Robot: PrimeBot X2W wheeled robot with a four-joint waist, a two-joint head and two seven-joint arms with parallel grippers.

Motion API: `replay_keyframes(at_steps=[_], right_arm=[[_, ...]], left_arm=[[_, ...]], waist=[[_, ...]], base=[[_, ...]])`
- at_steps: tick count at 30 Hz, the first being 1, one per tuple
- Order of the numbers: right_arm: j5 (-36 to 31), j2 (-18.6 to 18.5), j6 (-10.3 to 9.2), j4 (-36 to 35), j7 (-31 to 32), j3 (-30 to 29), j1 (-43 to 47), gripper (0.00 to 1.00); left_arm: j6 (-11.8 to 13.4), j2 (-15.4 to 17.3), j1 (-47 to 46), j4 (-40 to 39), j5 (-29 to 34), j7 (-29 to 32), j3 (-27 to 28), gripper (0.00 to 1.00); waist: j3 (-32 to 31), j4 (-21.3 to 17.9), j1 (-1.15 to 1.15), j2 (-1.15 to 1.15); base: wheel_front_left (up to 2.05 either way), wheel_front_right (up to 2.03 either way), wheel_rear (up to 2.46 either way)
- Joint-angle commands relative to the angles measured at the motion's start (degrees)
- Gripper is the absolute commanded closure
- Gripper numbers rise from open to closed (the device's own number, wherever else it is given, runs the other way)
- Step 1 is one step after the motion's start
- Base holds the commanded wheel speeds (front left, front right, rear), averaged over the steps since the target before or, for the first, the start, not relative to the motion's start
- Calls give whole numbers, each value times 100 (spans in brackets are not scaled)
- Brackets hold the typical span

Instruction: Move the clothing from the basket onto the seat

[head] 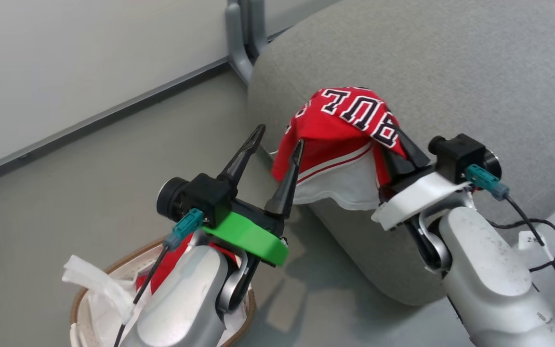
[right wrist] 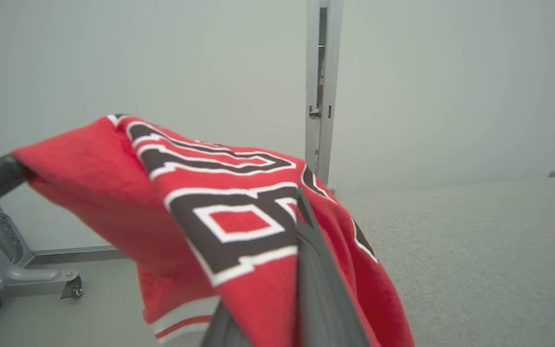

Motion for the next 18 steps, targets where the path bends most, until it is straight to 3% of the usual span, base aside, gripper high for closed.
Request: replay_keyframes(at_steps=[1, 10, 18], right_arm=[[-38, 29, -6, -103, -3, -188, 141, 100], [-330, 8, -6, -514, -2, -1017, 423, 100], [-510, -184, -6, -437, -3, -1271, -277, 100]], left_arm=[[-63, 45, -139, 93, -72, 3, -55, 0], [-190, 42, -491, 431, -115, 3, -293, 0], [-226, 58, -558, 538, 211, 3, -64, 0]], waist=[[367, -486, 0, 0], [656, -532, 0, 0], [1116, -501, 0, 0]], base=[[0, 0, 0], [9, 9, 9], [2, 2, 2]])
